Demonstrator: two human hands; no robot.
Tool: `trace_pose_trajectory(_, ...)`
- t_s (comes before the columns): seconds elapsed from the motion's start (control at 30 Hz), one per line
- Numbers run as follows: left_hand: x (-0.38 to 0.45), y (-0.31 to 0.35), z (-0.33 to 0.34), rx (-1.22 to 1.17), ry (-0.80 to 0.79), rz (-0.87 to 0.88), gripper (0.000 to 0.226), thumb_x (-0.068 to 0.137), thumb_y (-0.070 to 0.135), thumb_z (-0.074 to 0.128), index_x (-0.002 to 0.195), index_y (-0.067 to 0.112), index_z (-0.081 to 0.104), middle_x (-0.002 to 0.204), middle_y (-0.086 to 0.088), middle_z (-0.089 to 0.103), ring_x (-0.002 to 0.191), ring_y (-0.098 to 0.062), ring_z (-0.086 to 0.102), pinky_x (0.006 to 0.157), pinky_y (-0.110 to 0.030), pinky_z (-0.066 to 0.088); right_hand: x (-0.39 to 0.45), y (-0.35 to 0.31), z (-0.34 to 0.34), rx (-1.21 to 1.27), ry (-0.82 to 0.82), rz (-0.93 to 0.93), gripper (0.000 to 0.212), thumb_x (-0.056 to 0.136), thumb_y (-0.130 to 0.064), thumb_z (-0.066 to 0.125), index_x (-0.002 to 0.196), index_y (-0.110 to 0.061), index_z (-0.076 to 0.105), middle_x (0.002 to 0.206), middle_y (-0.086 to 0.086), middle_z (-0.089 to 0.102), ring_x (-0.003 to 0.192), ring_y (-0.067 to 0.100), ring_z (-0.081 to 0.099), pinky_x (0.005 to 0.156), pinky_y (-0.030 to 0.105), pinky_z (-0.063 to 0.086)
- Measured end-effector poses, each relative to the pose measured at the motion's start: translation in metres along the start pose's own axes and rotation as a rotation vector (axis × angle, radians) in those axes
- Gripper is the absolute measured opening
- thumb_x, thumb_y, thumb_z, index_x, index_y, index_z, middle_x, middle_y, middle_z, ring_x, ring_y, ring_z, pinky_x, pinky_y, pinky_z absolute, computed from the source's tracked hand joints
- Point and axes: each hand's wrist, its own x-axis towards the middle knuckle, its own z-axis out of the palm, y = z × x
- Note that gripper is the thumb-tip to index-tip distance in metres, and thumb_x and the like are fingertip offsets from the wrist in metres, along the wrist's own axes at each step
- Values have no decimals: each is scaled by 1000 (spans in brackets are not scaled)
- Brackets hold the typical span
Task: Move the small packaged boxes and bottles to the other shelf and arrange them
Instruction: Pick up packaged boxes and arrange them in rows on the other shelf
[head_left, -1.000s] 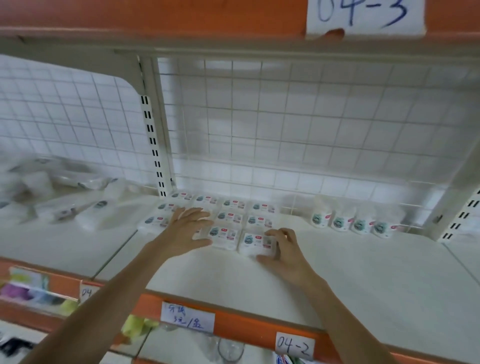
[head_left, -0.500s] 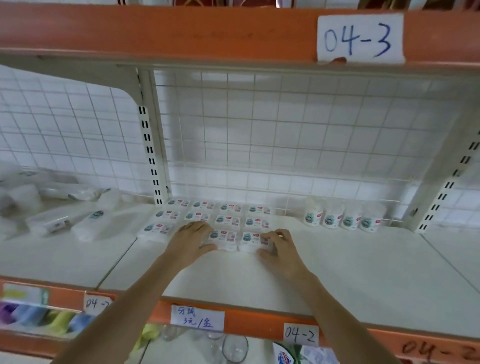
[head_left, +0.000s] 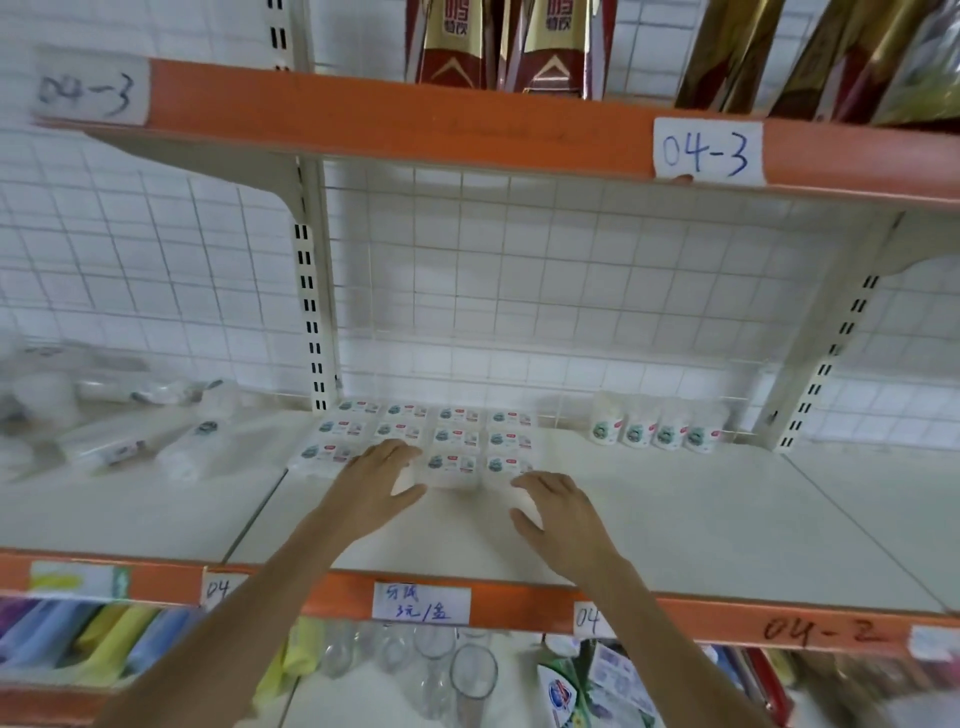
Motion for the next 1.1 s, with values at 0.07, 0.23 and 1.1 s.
trace_pose_trajectory(0.07, -25, 0, -10, 47, 42, 10, 45, 89, 42, 50, 128, 20, 49, 130, 3, 51, 118, -15, 51, 94, -30, 41, -12, -15, -4, -18, 35, -72, 44, 84, -42, 38, 111, -19, 64, 110, 0, 66, 107, 22, 58, 87, 39, 51)
trace_pose_trajectory(0.23, -108, -5, -41, 153, 163, -81, 41, 75, 47, 40, 93, 21, 67, 84, 7, 66, 71, -14, 66, 60, -25, 51, -37, -57, 1, 37, -60, -237, 55, 78, -49, 29, 109, -20, 64, 108, -4, 65, 105, 18, 58, 86, 30, 47)
trace_pose_trajectory(1.1, -492, -64, -173, 343, 287, -1082, 29, 88, 30, 55, 115, 21, 57, 110, 1, 60, 105, -19, 55, 80, -27, 41, -52, -357, 121, 345, -378, -781, 37, 91, -37, 54, 125, -24, 52, 123, -5, 56, 115, 14, 48, 92, 27, 39)
